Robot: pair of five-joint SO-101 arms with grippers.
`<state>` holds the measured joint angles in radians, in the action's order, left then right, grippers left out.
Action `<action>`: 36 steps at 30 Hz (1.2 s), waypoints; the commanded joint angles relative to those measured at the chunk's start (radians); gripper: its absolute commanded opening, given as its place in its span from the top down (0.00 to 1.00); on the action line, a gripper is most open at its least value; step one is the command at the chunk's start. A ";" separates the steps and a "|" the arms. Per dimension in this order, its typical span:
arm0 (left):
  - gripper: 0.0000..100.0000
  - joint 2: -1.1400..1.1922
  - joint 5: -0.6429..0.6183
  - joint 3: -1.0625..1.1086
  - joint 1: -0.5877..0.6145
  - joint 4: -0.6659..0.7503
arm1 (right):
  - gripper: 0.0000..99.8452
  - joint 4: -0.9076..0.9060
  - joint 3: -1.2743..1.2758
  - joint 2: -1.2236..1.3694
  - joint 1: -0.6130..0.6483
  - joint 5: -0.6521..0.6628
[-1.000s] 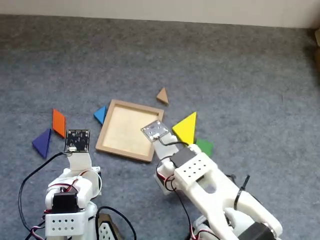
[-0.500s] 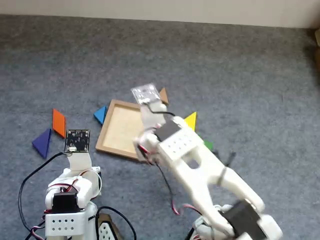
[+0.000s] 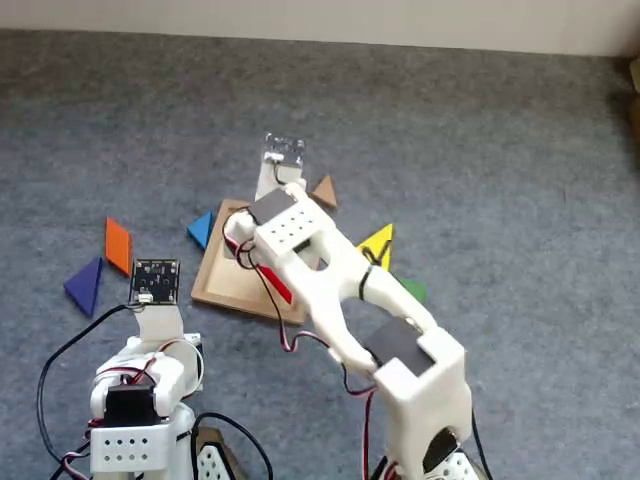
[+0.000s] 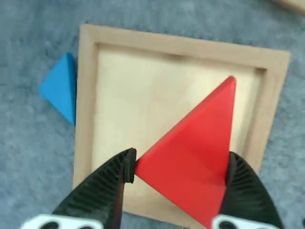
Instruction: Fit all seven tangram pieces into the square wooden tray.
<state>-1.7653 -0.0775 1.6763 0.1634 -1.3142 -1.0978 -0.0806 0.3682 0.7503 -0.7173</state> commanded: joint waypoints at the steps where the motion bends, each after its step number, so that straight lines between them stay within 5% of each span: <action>1: 1.00 -0.047 0.005 0.019 0.012 -0.005 | 0.79 -0.002 -0.114 0.039 -0.030 -0.046; 9: 1.00 -0.047 0.005 0.019 0.012 -0.005 | 0.77 -0.004 -0.116 0.074 -0.065 -0.046; 16: 1.00 -0.047 0.005 0.019 0.012 -0.005 | 0.63 -0.012 -0.113 0.074 -0.061 -0.040; 26: 1.00 -0.047 0.005 0.019 0.012 -0.005 | 0.63 -0.234 -0.196 -0.056 -0.062 0.129; 36: 1.00 -0.047 0.005 0.019 0.012 -0.005 | 0.63 -0.344 -0.048 -0.219 -0.255 0.367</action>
<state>-1.7653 -0.0775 1.6763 0.1634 -1.3142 -1.4461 -0.1849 0.2148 0.5846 -0.4580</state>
